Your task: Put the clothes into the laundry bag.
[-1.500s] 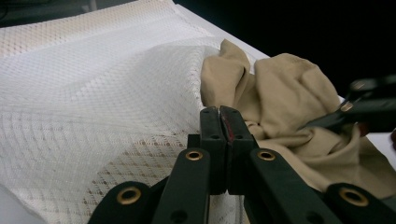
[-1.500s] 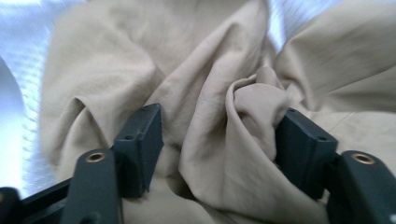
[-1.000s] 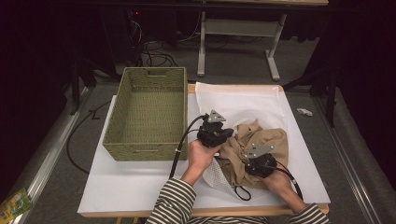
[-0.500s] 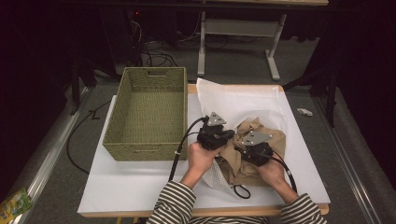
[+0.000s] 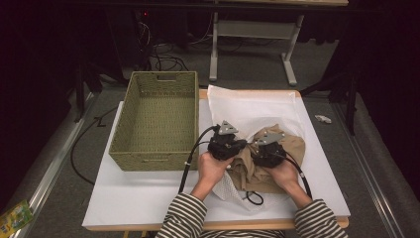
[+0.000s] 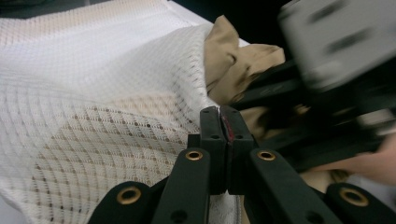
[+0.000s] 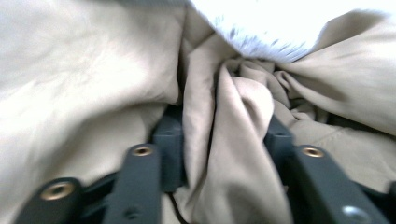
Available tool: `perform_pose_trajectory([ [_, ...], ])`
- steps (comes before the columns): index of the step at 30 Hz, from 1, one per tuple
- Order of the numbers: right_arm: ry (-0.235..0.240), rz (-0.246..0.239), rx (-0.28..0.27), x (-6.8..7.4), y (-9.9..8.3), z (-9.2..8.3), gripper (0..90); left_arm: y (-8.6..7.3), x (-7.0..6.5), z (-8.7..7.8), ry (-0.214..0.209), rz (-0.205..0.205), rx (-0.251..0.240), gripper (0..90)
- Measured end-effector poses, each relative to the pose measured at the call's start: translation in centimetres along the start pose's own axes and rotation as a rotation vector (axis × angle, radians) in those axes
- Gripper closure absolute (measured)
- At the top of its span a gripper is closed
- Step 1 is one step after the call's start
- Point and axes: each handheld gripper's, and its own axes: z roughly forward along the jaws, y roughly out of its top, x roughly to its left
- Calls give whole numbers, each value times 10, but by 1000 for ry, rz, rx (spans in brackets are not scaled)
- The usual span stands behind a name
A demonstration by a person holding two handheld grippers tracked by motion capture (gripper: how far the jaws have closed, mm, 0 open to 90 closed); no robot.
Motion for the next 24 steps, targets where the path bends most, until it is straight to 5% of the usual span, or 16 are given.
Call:
perform_pose_trajectory([
  [8,-3,24,-110,-10,-14,-56,435,-4,3,-1,10,-12,-11,890],
  [13,-31,107,-176,-30,-22,-79,379,-5,4,-1,8,-11,-16,889],
  [18,-88,201,-157,-53,-30,-73,334,-5,3,-1,6,-14,-18,888],
  [24,-84,293,-8,-75,-48,-30,279,-4,4,-2,7,-11,-15,888],
])
